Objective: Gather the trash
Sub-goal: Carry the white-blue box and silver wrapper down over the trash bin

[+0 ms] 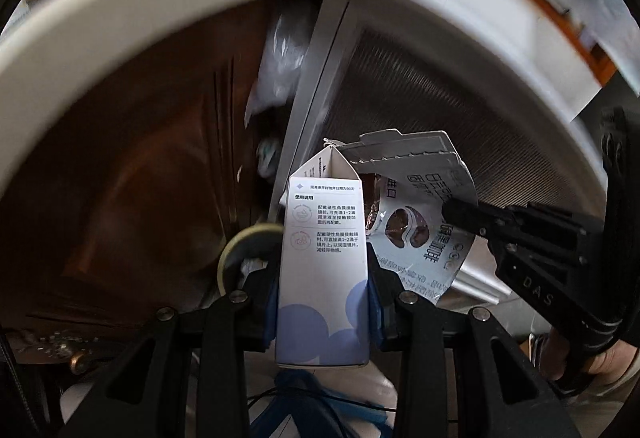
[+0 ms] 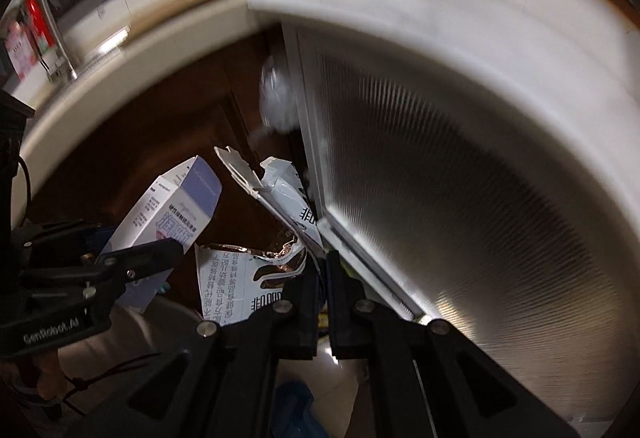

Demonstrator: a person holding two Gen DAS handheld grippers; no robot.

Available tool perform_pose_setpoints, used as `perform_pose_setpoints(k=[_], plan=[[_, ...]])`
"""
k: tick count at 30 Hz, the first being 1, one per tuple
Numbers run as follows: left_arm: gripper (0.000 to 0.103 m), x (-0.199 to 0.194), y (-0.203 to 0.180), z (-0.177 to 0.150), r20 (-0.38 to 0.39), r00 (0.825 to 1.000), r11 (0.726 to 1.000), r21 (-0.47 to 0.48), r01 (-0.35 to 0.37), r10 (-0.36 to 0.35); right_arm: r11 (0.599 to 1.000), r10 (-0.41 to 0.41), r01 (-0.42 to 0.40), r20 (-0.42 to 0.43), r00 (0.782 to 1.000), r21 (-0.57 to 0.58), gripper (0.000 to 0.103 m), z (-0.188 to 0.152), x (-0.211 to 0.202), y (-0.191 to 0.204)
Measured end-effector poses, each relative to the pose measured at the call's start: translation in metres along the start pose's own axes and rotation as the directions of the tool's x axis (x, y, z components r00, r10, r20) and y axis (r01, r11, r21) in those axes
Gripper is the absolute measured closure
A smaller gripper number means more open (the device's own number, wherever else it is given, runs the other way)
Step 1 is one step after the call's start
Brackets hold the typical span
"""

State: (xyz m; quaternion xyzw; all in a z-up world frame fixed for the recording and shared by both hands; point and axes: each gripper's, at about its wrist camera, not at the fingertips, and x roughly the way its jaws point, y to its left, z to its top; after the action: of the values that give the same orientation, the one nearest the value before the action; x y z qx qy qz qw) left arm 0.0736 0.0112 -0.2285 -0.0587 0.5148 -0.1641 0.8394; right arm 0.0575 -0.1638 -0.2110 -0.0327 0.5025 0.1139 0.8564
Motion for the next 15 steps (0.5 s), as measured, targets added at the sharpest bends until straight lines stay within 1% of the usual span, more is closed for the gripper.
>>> perform_pose_setpoints(k=[4, 8, 11, 15], plan=[[0.070, 0.033, 0.016, -0.008, -0.052, 0.999, 1.000, -0.007, 0.002, -0.002, 1.000, -0.001, 0.000, -0.075, 0.997, -0.018, 0.100, -0.008, 0.038, 0.002], [0.070, 0.070, 0.027, -0.016, -0.106, 0.994, 1.000, 0.000, 0.012, -0.012, 0.999, 0.001, -0.006, -0.152, 0.988, -0.038, 0.100, -0.016, 0.078, 0.007], [0.070, 0.100, 0.036, -0.020, -0.155, 0.988, 1.000, -0.008, 0.023, -0.024, 0.999, 0.000, -0.008, -0.209, 0.978, -0.037, 0.100, -0.024, 0.110, 0.006], [0.070, 0.140, 0.046, -0.021, -0.210, 0.977, 1.000, -0.009, 0.021, -0.022, 1.000, -0.007, -0.001, -0.276, 0.961, -0.029, 0.100, -0.030, 0.148, 0.001]])
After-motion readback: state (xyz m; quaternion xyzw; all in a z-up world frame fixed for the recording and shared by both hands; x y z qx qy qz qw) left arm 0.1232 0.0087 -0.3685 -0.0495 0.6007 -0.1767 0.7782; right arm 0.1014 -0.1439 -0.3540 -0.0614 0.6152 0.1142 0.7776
